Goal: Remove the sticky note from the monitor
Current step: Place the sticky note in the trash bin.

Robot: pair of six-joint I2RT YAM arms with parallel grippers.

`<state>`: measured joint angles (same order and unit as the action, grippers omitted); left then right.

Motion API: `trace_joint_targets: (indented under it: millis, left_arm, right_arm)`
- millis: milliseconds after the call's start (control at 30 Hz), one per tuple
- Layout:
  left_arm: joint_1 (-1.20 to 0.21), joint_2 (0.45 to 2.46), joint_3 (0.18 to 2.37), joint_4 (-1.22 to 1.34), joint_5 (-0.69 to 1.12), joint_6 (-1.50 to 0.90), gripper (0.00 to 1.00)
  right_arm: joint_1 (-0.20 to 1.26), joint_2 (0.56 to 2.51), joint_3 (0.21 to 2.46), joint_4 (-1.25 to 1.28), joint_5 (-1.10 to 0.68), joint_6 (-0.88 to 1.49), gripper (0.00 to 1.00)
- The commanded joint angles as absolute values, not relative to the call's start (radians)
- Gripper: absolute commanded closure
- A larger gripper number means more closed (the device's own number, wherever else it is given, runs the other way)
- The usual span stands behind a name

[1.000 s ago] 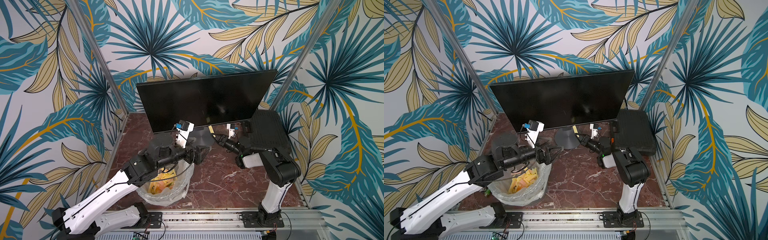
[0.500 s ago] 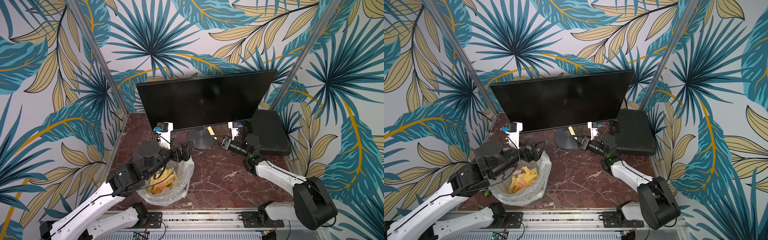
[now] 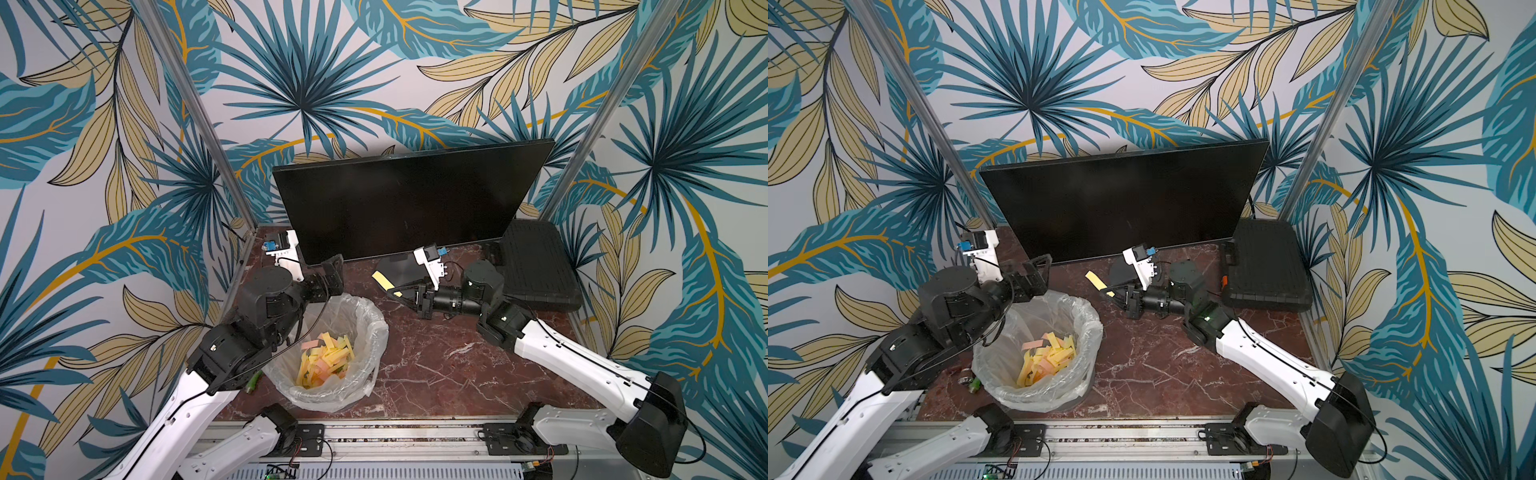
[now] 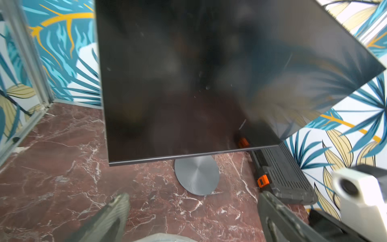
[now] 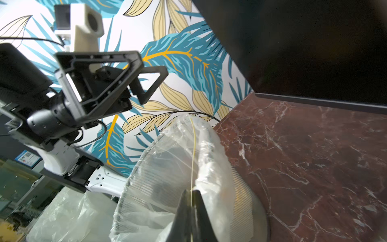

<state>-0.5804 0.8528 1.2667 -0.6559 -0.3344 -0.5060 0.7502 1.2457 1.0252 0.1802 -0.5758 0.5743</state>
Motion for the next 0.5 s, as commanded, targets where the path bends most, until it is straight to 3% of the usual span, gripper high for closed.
trace_joint_targets:
  millis: [0, 467]
  left_arm:
    - [-0.525, 0.847, 1.316, -0.698, -0.311, -0.479, 0.00]
    - [-0.198, 0.880, 1.378, -0.717, -0.118, -0.478, 0.00]
  right_arm:
    - [0.825, 1.278, 1.095, 0.054, -0.537, 0.489, 1.00]
    - [1.092, 1.471, 1.395, -0.292, -0.395, 0.287, 1.00]
